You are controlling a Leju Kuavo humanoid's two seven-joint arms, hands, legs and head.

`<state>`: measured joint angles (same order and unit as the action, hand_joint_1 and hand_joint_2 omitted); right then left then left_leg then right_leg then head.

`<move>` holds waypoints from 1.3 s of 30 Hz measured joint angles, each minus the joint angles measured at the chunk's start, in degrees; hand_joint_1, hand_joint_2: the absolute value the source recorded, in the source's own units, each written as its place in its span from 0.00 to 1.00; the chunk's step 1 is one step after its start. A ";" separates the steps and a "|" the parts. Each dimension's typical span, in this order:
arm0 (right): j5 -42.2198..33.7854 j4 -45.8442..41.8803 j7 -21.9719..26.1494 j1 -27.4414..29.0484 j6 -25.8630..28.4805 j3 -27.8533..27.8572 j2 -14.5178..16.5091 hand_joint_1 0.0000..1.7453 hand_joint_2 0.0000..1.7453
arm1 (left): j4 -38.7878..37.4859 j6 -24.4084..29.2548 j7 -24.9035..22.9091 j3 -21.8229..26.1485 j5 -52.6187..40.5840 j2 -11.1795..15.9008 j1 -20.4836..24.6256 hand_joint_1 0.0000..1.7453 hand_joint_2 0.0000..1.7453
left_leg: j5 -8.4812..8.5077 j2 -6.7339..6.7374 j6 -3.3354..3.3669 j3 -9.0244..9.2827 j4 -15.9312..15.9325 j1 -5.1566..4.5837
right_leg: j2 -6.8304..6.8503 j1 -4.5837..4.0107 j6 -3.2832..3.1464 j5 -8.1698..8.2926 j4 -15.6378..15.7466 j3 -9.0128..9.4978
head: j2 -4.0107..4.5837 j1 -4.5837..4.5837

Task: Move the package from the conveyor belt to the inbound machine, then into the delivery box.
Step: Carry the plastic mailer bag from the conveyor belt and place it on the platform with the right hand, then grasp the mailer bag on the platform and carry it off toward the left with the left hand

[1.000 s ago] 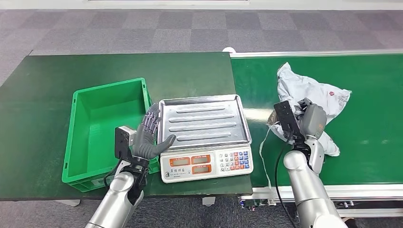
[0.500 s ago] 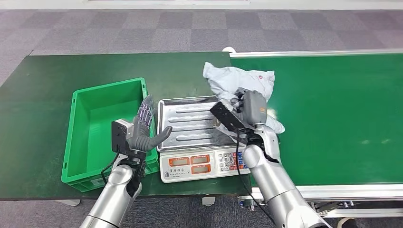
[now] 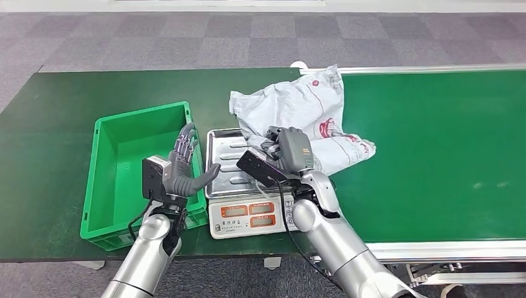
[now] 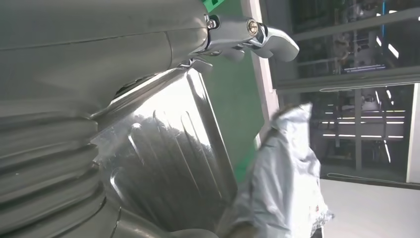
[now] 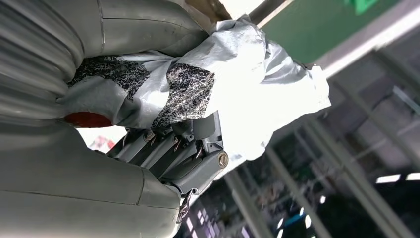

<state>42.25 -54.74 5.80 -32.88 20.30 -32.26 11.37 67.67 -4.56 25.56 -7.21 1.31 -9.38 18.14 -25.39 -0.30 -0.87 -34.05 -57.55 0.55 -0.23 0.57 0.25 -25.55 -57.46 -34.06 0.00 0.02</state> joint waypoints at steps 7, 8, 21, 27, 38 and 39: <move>-7.01 -0.61 1.80 0.73 -4.64 -1.95 -0.02 1.00 1.00 | -0.05 4.00 1.79 0.08 -2.62 0.26 0.08 0.00 1.00 | 0.00 0.01 0.00 -0.01 0.00 0.00 | -0.01 -0.03 0.00 0.00 0.00 -0.04 | 0.00 0.00; -7.86 -0.71 2.03 0.87 -4.99 -2.09 -0.04 0.75 1.00 | -0.11 4.36 1.94 0.15 -2.76 0.31 0.18 0.00 1.00 | 0.00 0.01 0.00 -0.01 0.00 0.00 | -0.01 -0.03 0.00 0.00 0.00 -0.05 | 0.00 -0.01; -28.95 -4.59 8.61 1.12 -14.16 -2.52 -2.69 0.00 1.00 | -0.97 7.95 3.04 1.51 -4.53 1.66 2.53 0.00 1.00 | 0.00 0.01 0.00 -0.04 -0.01 0.00 | -0.01 -0.01 -0.04 0.03 0.00 -0.08 | 0.00 -0.01; -39.19 -9.60 9.62 1.07 -17.49 -1.67 -5.72 0.00 1.00 | -0.02 8.10 3.22 1.51 -5.15 1.99 2.73 0.00 1.00 | 0.00 0.01 0.00 -0.05 -0.01 0.00 | -0.01 0.01 -0.03 0.03 0.01 -0.09 | 0.00 -0.01; -51.20 -8.75 14.48 1.17 -23.85 3.95 -8.52 0.00 1.00 | 0.48 8.00 4.21 1.38 -6.10 2.66 2.85 0.00 1.00 | 0.00 0.01 -0.01 -0.05 -0.01 -0.01 | -0.01 -0.01 -0.03 0.04 0.01 -0.10 | 0.00 -0.01; -51.33 -8.32 15.10 1.19 -22.43 4.64 -8.56 0.00 1.00 | 0.46 7.67 4.01 1.26 -6.63 2.75 2.91 0.00 1.00 | 0.00 0.01 -0.01 -0.05 -0.01 -0.01 | -0.01 -0.01 -0.03 0.04 0.01 -0.10 | 0.00 -0.01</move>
<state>-9.08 -63.06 20.90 -31.69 -2.13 -27.62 2.81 68.13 3.12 29.57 -5.95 -5.32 -6.62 21.05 -25.38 -0.28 -0.88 -34.10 -57.56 0.54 -0.24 0.56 0.22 -25.51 -57.45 -34.16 0.00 0.01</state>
